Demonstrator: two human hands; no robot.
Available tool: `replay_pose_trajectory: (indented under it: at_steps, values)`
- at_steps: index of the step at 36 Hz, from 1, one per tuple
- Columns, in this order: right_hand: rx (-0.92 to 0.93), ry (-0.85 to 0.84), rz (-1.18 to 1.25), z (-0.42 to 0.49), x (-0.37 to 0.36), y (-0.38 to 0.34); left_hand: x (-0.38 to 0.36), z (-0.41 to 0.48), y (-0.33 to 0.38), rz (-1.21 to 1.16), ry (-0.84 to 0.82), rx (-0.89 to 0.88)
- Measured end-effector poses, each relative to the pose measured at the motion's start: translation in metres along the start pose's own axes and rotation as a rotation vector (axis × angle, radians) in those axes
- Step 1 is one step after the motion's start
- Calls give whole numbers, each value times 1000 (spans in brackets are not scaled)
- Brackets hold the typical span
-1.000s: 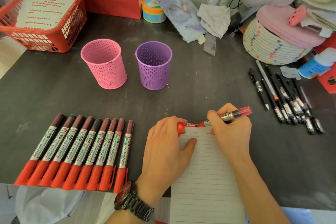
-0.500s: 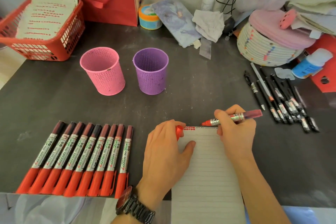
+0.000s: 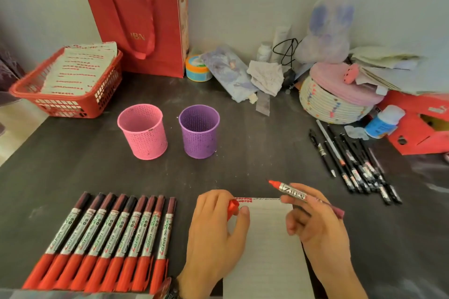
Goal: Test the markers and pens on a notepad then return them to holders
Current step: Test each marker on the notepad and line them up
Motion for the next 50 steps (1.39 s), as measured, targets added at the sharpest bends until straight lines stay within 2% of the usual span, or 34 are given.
replay_pose_trajectory:
  at_steps: [7, 12, 16, 32, 37, 42, 45, 50]
  values:
    - [87, 119, 0, -8, 7, 7, -1, -2, 0, -9, -11, -42]
    - [119, 97, 7, -9, 7, 11, -9, -2, -6, 58, -101, -42]
    - [106, 70, 45, -9, 10, 12, -9, -2, -12, -39, -79, 33]
    - [171, 9, -109, -12, 6, 13, -7, -6, 5, -21, -126, -161]
    - [177, -67, -234, -13, 4, 8, -5, -4, 7, -97, -119, -194]
    - [153, -259, -425, -14, 8, -15, 3, -1, 9, -171, -150, -174]
    - [169, -318, -610, -19, 11, -32, 10, 0, 18, -119, -161, -224]
    - [255, -290, -831, -31, 7, -52, 24, 5, 44, 29, -152, -365]
Point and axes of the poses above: each hand's wrist, its own z-axis towards the middle knuckle, its own x-axis out of the back of the hand, y = z × x, the point moved 5 cm from there along z, towards the middle knuckle, and after that the axes turned 13 degrees about -z, right-handed, at the moved point
